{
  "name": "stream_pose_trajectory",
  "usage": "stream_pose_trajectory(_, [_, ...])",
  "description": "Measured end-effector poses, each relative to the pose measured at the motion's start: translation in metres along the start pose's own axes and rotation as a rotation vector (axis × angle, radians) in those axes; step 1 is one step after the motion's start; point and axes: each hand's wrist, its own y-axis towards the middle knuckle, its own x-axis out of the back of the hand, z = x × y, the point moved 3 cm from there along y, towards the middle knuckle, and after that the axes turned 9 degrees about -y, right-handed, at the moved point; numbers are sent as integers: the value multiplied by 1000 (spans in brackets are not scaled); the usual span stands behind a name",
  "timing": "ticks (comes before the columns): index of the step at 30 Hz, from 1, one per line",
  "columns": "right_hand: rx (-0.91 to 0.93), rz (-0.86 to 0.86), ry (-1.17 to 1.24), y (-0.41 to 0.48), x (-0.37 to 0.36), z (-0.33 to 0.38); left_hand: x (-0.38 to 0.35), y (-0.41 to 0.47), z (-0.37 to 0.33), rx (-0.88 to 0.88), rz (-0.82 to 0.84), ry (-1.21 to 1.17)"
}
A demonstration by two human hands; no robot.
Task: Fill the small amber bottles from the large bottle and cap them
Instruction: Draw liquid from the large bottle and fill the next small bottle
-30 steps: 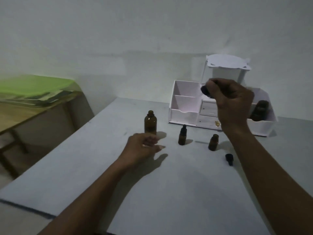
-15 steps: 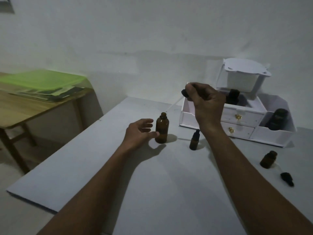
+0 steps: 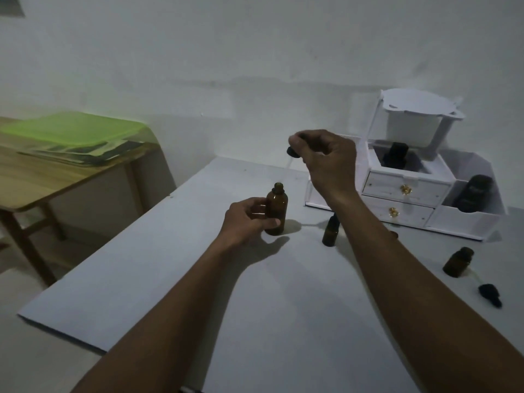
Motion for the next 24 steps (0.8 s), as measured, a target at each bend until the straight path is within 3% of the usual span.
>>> stream_pose_trajectory(12, [-113, 177, -83, -32, -34, -34, 2, -5, 3, -27, -16, -1])
stream_pose_trajectory(24, [-132, 145, -110, -35, -39, -37, 3, -4, 11, 7, -46, -74])
